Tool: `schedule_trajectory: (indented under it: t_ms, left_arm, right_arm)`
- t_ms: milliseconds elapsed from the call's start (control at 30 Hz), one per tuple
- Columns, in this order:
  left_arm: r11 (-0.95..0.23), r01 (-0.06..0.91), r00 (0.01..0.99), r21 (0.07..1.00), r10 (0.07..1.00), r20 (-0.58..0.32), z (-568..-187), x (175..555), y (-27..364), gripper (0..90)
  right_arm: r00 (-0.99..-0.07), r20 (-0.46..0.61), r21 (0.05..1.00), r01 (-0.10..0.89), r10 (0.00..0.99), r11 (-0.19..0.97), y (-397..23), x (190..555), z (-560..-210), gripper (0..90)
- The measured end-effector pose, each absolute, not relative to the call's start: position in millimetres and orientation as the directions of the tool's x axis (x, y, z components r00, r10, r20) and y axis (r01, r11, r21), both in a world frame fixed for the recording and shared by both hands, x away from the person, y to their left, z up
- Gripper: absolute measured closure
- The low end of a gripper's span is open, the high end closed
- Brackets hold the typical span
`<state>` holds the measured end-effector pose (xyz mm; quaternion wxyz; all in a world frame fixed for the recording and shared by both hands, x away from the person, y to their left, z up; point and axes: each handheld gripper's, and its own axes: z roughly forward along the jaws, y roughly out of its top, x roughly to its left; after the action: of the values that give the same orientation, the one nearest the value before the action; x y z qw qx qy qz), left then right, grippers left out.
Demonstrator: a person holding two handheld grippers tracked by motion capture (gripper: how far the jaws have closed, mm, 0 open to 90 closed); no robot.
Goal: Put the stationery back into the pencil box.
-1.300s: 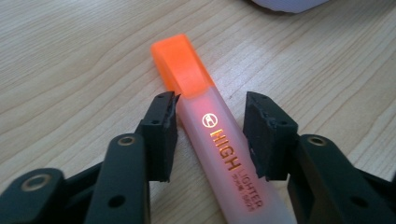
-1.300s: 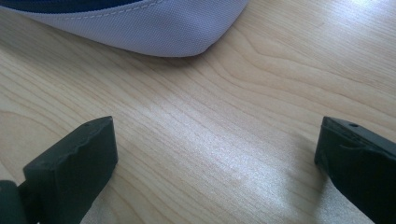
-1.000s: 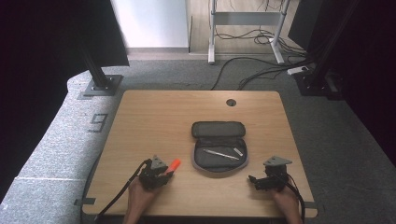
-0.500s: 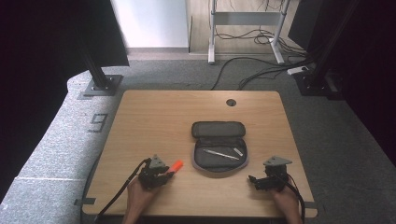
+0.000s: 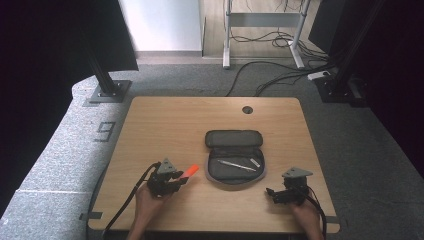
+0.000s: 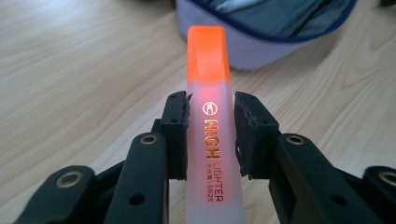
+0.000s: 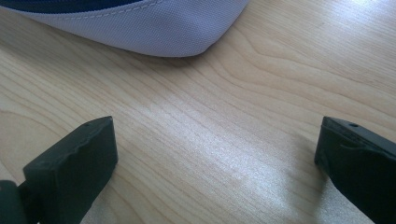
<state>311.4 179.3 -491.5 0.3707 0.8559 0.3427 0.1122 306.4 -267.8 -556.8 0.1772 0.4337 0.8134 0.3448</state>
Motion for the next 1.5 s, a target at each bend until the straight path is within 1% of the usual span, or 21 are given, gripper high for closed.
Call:
schedule_trajectory:
  t_ms: [100, 333, 800, 1000, 1233, 1300, 1500]
  left_arm:
    - [-0.499, 0.486, 0.751, 0.717, 0.658, -0.051, -486, 313, 175, 66.8]
    - [-0.500, 0.467, 0.770, 0.729, 0.635, -0.057, -474, 318, 166, 66.8]
    - [-0.555, 0.402, 0.815, 0.729, 0.579, -0.009, -451, 334, 137, 66.8]
    - [-0.558, 0.386, 0.834, 0.735, 0.552, -0.019, -442, 343, 123, 66.8]
    - [-0.578, 0.367, 0.847, 0.728, 0.532, -0.005, -436, 354, 108, 66.7]
    - [-0.576, 0.371, 0.854, 0.729, 0.520, -0.023, -435, 358, 104, 66.7]
    - [-0.588, 0.364, 0.863, 0.723, 0.504, -0.025, -435, 367, 89, 66.7]
  right_arm:
    - [-0.561, 0.011, 0.715, 0.583, 0.828, 0.386, -268, 306, -557, 0.0]
    - [-0.561, 0.011, 0.715, 0.583, 0.828, 0.386, -268, 306, -557, 0.0]
    - [-0.561, 0.011, 0.715, 0.583, 0.828, 0.386, -268, 306, -557, 0.0]
    - [-0.561, 0.011, 0.715, 0.583, 0.828, 0.386, -268, 306, -557, 0.0]
    - [-0.560, 0.011, 0.715, 0.584, 0.828, 0.385, -268, 306, -557, 0.0]
    - [-0.560, 0.011, 0.715, 0.584, 0.828, 0.385, -268, 306, -557, 0.0]
    - [-0.560, 0.011, 0.715, 0.584, 0.828, 0.385, -268, 306, -557, 0.0]
